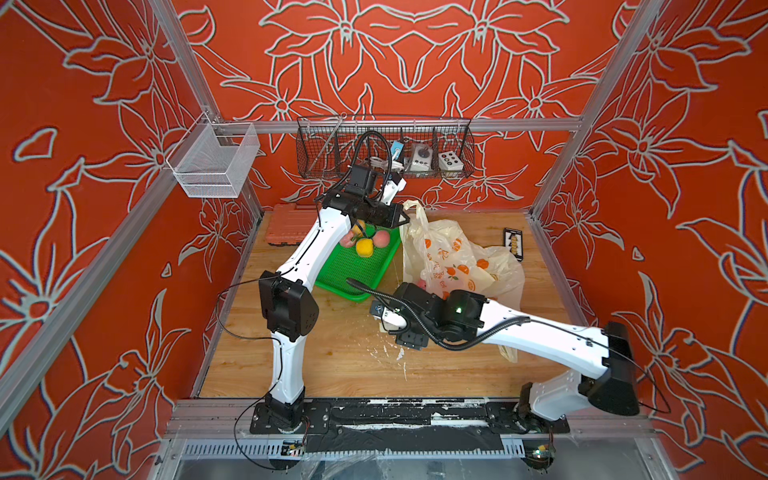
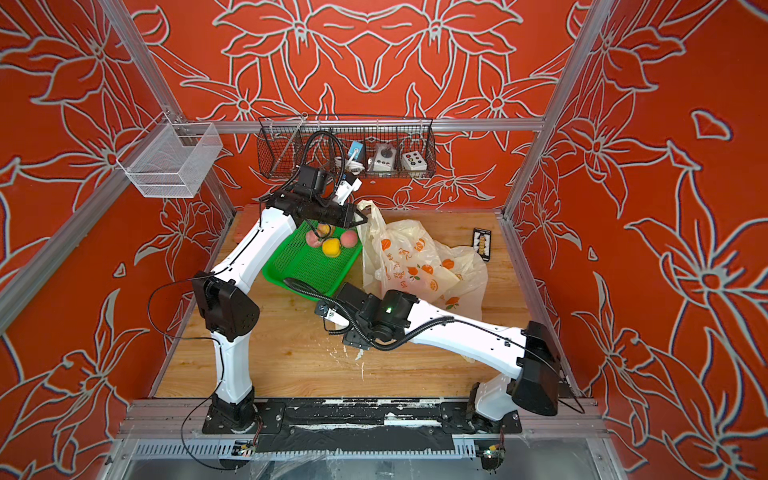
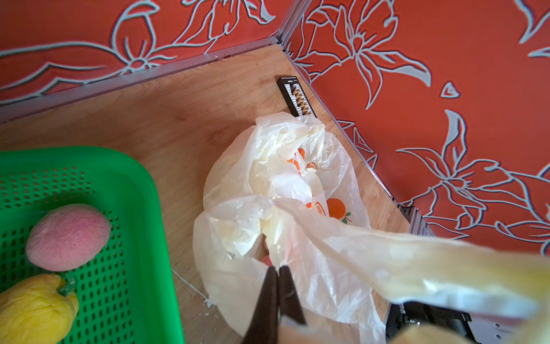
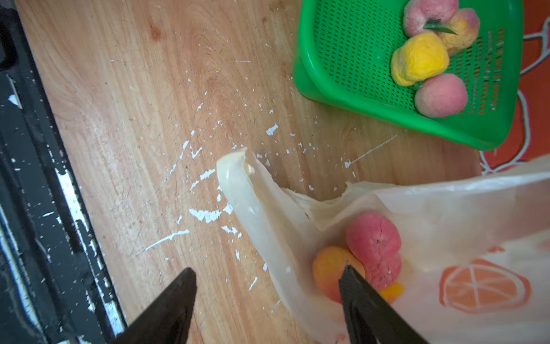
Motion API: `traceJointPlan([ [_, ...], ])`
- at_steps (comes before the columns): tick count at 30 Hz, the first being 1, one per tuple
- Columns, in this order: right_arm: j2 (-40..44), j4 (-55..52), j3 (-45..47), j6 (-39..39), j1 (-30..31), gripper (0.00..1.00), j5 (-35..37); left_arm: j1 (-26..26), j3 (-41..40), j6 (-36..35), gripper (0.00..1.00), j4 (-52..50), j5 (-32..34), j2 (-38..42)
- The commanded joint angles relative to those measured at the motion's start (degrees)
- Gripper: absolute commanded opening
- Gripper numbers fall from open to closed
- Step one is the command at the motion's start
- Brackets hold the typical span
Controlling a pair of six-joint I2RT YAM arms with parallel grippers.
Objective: Place the peach into a plastic bag & tie a knot
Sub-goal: Adjust the plastic bag.
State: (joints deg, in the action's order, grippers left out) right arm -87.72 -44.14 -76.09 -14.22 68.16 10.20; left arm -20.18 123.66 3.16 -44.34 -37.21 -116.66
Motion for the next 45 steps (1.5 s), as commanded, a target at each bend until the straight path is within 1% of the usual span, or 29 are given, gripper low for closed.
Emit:
traceJointPlan([
  [1, -4.1, 2.8, -1.1, -7.4, 0.6, 0.77, -1.9, 0.2, 1.1, 0.3, 0.0, -1.6, -3.0, -1.4],
  [3, -5.5, 3.8, 0.0, -8.3, 0.6, 0.77, -2.4, 0.5, 1.1, 0.1, 0.0, -1.6, -3.0, -1.3],
  [4, -6.4, 5.1, 0.9, -8.9, 0.7, 0.77, -1.4, 0.6, 1.1, 0.2, 0.0, -1.5, -3.1, -1.2],
  [6, -8.7, 7.2, 1.7, -10.3, 0.7, 0.73, 2.1, 0.9, 1.1, 0.3, 0.0, -1.5, -3.3, -1.2],
  [7, -9.9, 9.2, 2.1, -11.0, 0.6, 0.69, 4.4, 0.9, 1.0, 0.3, 0.0, -1.5, -3.4, -1.1],
  [8, -10.6, 10.7, 2.5, -11.4, 0.7, 0.63, 6.1, 1.0, 1.0, 0.3, 0.0, -1.4, -3.4, -1.1],
  [10, -11.1, 13.0, 3.3, -12.2, 0.7, 0.33, 8.1, 1.2, 1.0, 0.7, 0.0, -1.5, -3.3, -1.1],
  [11, -10.3, 13.8, 3.9, -12.6, 0.6, 0.22, 8.7, 1.4, 1.2, 1.0, 0.0, -1.3, -3.5, -0.9],
  [12, -8.2, 14.5, 5.1, -13.4, 0.7, 0.12, 9.4, 1.5, 1.4, 1.4, 0.0, -1.4, -3.5, -0.6],
  [13, -5.0, 15.0, 6.5, -14.5, 0.7, 0.05, 10.2, 1.7, 1.6, 2.2, 0.0, -1.2, -3.5, -0.1],
  [14, -1.8, 15.2, 7.6, -15.5, 0.7, 0.01, 11.1, 2.0, 1.8, 2.9, 0.0, -0.9, -3.7, 0.5],
  [16, 8.1, 16.3, 9.8, -17.5, 0.5, 0.0, 13.5, 2.7, 2.6, 5.8, 0.0, 0.3, -3.3, 2.1],
  [18, 17.7, 18.6, 11.3, -19.0, -0.9, 0.0, 12.9, 3.4, 4.9, 8.8, 0.0, 0.1, -1.7, 3.3],
  [20, 25.8, 21.1, 11.1, -18.4, -4.6, 0.0, 9.4, 3.7, 8.4, 11.8, 0.0, -1.4, 1.2, 4.4],
  [22, 31.6, 21.8, 8.1, -14.0, -12.6, 0.0, 0.9, 3.7, 11.5, 14.8, 0.0, -2.9, 3.9, 6.1],
  [23, 32.8, 22.2, 6.7, -12.4, -16.2, 0.0, -2.6, 3.7, 12.2, 16.0, 0.0, -3.4, 4.4, 7.1],
  [25, 33.6, 21.9, 2.3, -9.9, -22.4, 0.0, -9.3, 3.5, 12.3, 18.2, 0.0, -4.4, 7.1, 10.5],
  [27, 32.7, 21.0, -2.3, -7.4, -25.8, 0.0, -13.1, 3.0, 11.8, 18.2, 0.0, -6.8, 10.5, 14.1],
  [29, 32.0, 21.5, -5.0, -4.0, -28.6, 0.0, -16.8, 2.5, 9.7, 17.9, 0.0, -8.2, 13.4, 18.6],
  [33, 29.9, 22.3, -8.9, 3.5, -32.3, 0.0, -17.5, 1.5, 1.9, 18.3, 0.0, -6.6, 14.7, 28.5],
  [36, 28.2, 20.5, -12.2, 9.1, -35.5, 0.0, -20.4, -1.4, -3.2, 18.2, 0.0, -7.9, 14.6, 33.8],
  [38, 27.4, 19.8, -12.6, 11.9, -37.3, 0.0, -19.4, -3.5, -8.2, 19.0, 0.0, -7.5, 14.6, 36.9],
  [40, 26.8, 19.8, -11.8, 14.0, -39.9, 0.0, -18.8, -6.5, -12.7, 20.4, 0.0, -7.1, 15.2, 38.9],
  [43, 26.1, 20.2, -11.9, 17.1, -42.5, 0.0, -19.5, -11.7, -17.4, 21.9, 0.0, -6.5, 16.6, 39.7],
  [45, 25.0, 19.6, -12.6, 18.0, -43.2, 0.0, -18.5, -12.7, -19.6, 22.5, 0.0, -4.9, 16.0, 39.4],
])
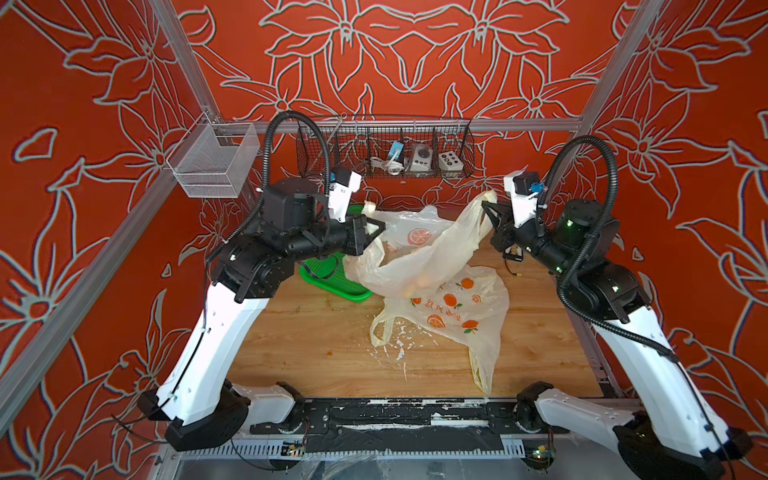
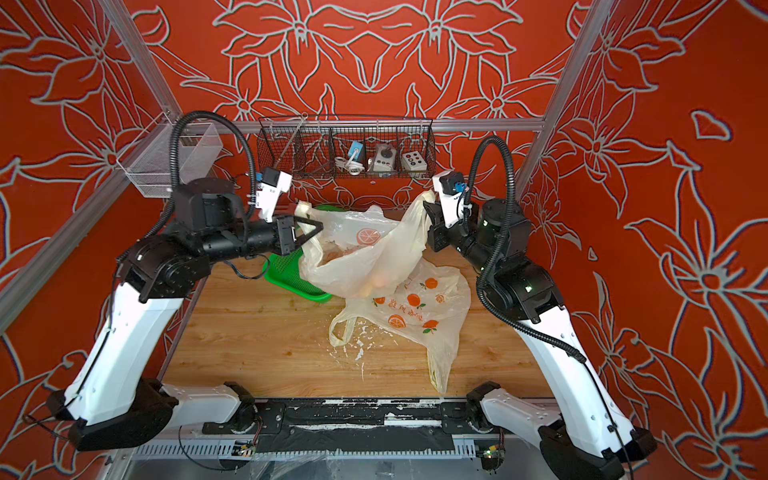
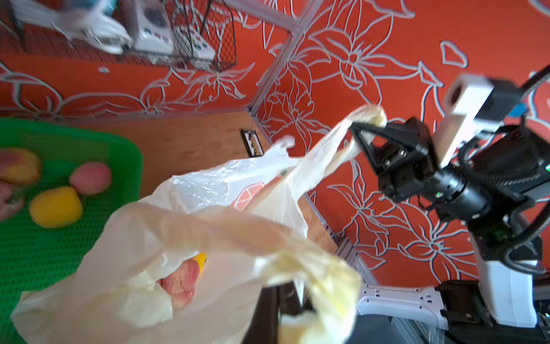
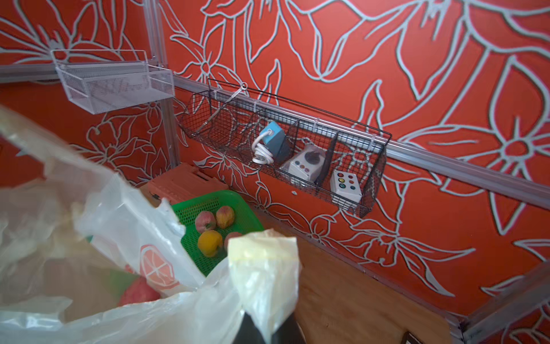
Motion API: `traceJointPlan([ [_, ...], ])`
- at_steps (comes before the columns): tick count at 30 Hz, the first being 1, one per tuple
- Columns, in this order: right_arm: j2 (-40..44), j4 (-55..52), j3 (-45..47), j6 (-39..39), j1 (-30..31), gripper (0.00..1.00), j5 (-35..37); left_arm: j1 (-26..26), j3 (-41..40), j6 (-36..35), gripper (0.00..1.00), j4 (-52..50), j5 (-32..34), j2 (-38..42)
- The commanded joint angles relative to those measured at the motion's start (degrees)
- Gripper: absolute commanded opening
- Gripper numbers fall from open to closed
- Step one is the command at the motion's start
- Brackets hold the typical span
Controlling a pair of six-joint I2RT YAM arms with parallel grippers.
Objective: Place the peach into a plastic bag & tie a knot
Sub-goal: Adjust the plastic bag.
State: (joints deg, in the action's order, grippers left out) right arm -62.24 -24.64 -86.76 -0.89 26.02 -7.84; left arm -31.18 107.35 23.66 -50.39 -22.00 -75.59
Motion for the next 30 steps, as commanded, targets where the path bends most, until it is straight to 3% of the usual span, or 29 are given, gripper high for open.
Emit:
traceJointPlan([
  [1, -1.4, -0.1, -1.9, 4.5, -1.2, 0.0, 0.4, -1.7, -4.3, 1.9, 0.0, 2.0, 0.7, -2.0],
  [4, -5.1, 1.2, -0.7, 4.2, -2.8, 0.0, 5.4, -1.0, -4.6, -0.5, 0.0, 3.9, 1.5, -5.4],
  [8, -12.3, 5.1, -0.9, 4.8, -7.3, 0.0, 7.7, 3.1, -2.8, -1.5, 0.0, 7.1, -3.8, -14.8],
  [14, -20.2, 5.1, -3.3, 4.5, -9.6, 0.0, 2.2, 6.1, 6.5, -4.7, 0.0, 6.1, -3.0, -27.0],
  [18, -16.4, 1.7, -1.3, 8.3, -9.5, 0.02, -2.9, 6.1, 2.0, -5.0, 0.0, 9.2, -4.0, -24.0],
  [21, -14.6, -4.6, -3.4, 9.2, -9.5, 0.21, -4.1, 6.1, -4.2, -6.0, 0.0, 16.3, -3.3, -19.9],
  [24, -15.8, -16.1, -10.9, 8.6, -9.6, 0.37, -3.9, 6.1, -6.5, -7.8, 0.0, 21.7, -4.3, -18.2],
  [30, -14.4, -30.1, -23.1, 9.7, -9.3, 0.57, -3.4, 6.3, -6.2, -9.9, 0.0, 24.5, -9.0, -19.6],
])
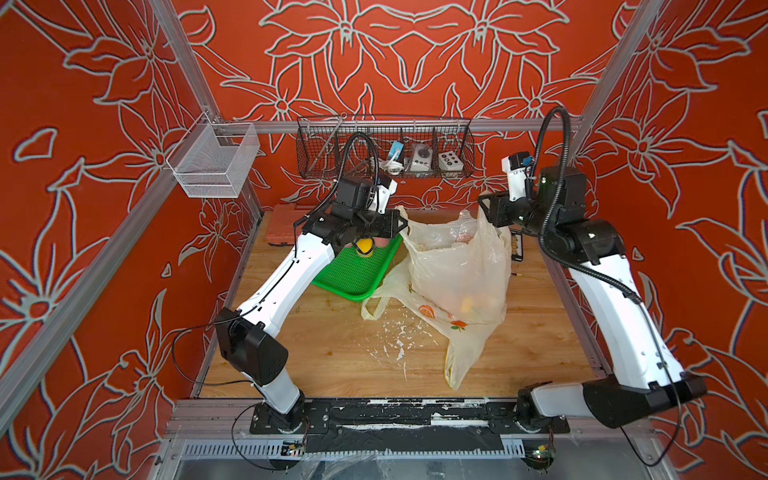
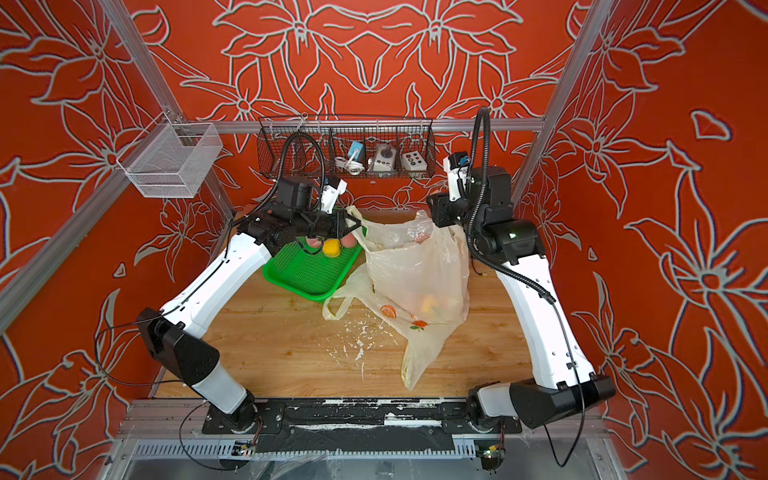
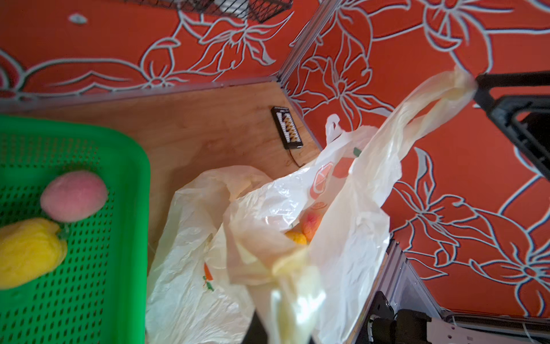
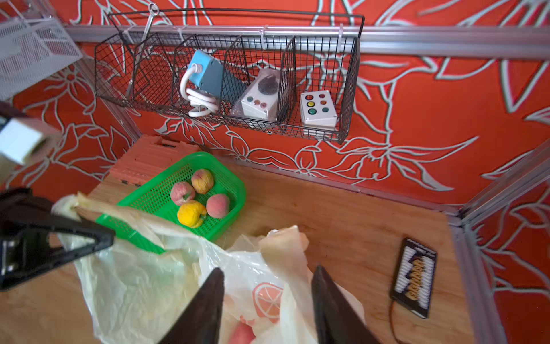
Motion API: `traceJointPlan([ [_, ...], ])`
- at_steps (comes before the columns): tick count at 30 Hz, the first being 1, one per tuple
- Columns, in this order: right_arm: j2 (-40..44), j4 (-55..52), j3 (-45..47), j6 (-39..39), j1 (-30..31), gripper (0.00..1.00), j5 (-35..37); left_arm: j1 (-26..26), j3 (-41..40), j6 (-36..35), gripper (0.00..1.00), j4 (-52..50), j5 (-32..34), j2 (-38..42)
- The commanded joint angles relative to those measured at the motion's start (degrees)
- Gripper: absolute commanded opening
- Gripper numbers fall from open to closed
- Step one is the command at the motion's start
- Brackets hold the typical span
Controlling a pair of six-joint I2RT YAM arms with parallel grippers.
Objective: Place the peach into a plastic bag & tie a knot
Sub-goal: Adjust the plastic bag, then cross the plastic bag with the plastic bag.
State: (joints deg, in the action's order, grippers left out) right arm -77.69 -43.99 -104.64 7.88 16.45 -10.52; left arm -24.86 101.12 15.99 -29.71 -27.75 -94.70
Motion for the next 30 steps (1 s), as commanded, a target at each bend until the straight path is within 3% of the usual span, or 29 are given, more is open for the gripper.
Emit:
traceJointPlan([
  [1, 0.5, -13.0, -8.1, 0.8, 1.0, 0.59, -0.8, 0.0, -0.2, -2.3, 0.0, 4.4, -4.2, -0.6],
  [6, -4.8, -22.1, -18.4, -1.9, 12.9, 0.63, 3.1, -0.1, -0.1, -3.3, 0.0, 5.9, -8.2, -1.3],
  [8, -7.8, -23.1, -20.0, -1.2, 15.1, 0.63, 0.7, -0.1, -0.8, -5.2, 0.0, 6.6, -9.9, -0.9],
  [15, -11.2, -10.0, -14.4, 9.3, 15.5, 0.64, -13.0, -0.4, -12.7, -11.7, 0.04, 21.1, -15.7, 4.6],
  [18, -13.0, -7.3, -13.7, 11.9, 15.8, 0.64, -17.4, -0.5, -12.8, -12.8, 0.04, 20.6, -16.3, 4.1],
  [30, -19.1, -4.4, -13.2, 13.3, 15.8, 0.55, -18.7, -1.1, -12.7, -14.4, 0.04, 21.2, -18.0, 3.1],
])
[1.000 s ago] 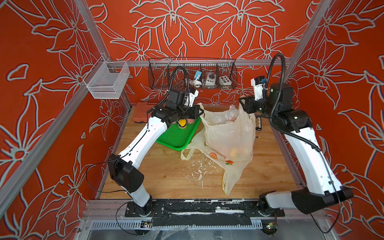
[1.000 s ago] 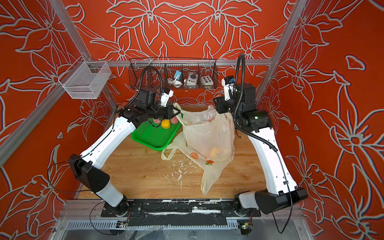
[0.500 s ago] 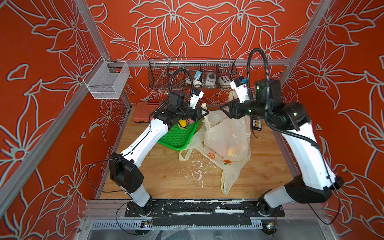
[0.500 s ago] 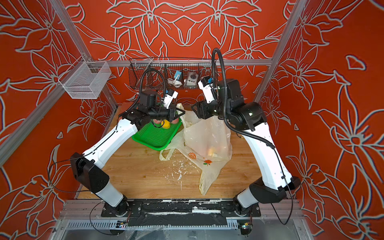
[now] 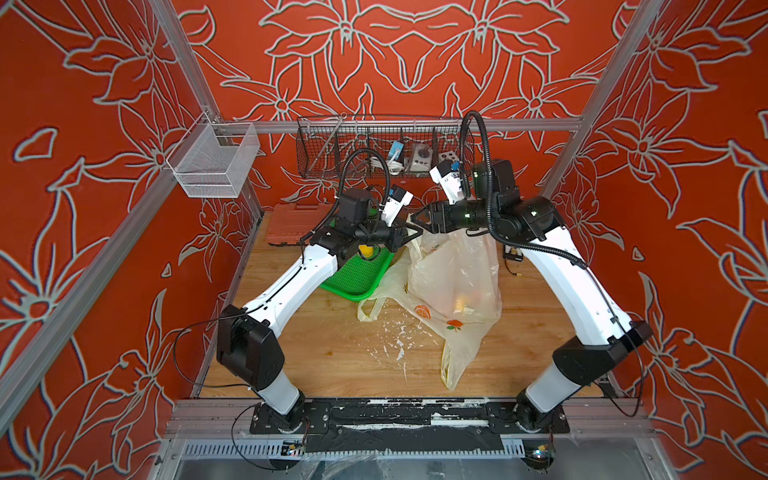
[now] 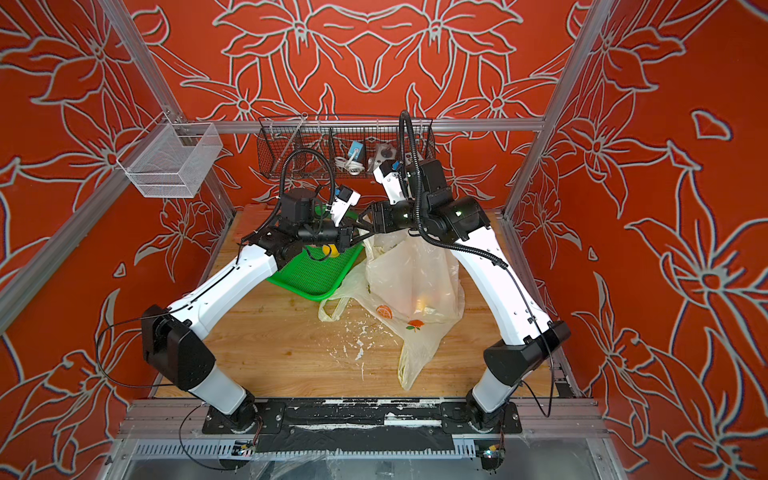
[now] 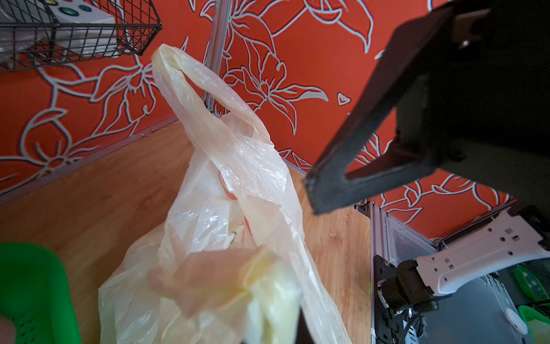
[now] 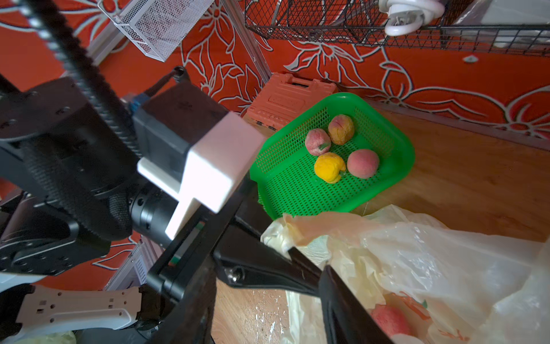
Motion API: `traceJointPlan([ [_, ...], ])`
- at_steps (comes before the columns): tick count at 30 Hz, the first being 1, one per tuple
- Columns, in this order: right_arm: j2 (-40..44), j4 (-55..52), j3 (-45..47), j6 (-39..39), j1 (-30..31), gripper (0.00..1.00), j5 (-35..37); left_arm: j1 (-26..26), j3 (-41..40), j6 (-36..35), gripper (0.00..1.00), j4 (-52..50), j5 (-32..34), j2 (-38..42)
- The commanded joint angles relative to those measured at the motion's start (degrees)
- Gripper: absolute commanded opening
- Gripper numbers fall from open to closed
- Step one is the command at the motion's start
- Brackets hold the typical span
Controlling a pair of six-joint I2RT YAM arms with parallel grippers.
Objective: Place the peach into a plastic bag & tie a knot
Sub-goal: Cross the plastic bag with the plastic bag.
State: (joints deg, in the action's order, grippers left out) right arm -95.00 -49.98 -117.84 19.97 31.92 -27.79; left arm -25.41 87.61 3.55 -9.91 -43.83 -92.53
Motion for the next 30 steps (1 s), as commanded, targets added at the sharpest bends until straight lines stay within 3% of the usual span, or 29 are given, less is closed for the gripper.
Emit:
traceJointPlan([
  [1, -2.2, 1.5, -0.1, 1.2, 0.3, 0.54, -1.6, -0.8, 0.8, -2.0, 0.04, 1.5, -2.0, 1.0],
  [7, -4.2, 1.6, -1.1, 0.9, 0.3, 0.42, -1.3, -1.0, 1.2, -2.0, 0.04, 1.3, -2.2, 0.8],
  [12, -3.8, 2.7, -0.1, 1.5, -0.2, 0.01, -1.2, -1.0, 1.3, -2.7, 0.05, 0.5, -1.0, 1.1],
  [14, -2.2, 4.4, 1.1, 2.1, -0.9, 0.0, -0.8, -1.0, 0.5, -4.2, 0.08, -0.8, 0.1, 2.2],
  [16, -0.8, 5.6, 1.8, 2.6, -2.0, 0.0, -1.8, -0.5, -2.1, -5.2, 0.17, -0.5, 1.5, 4.2],
  [19, 1.3, 6.3, 3.3, 2.9, -2.4, 0.0, -3.3, 1.1, -7.4, -4.1, 0.46, 1.7, 4.2, 7.3],
  [26, 5.0, 9.7, 7.5, 6.8, -2.4, 0.0, -8.9, 0.6, -16.3, -4.8, 0.99, 16.3, 6.1, 8.8],
  [30, 5.8, 10.4, 7.8, 8.4, -2.4, 0.0, -10.7, 0.0, -22.7, -3.2, 0.99, 33.4, 3.2, 8.9],
])
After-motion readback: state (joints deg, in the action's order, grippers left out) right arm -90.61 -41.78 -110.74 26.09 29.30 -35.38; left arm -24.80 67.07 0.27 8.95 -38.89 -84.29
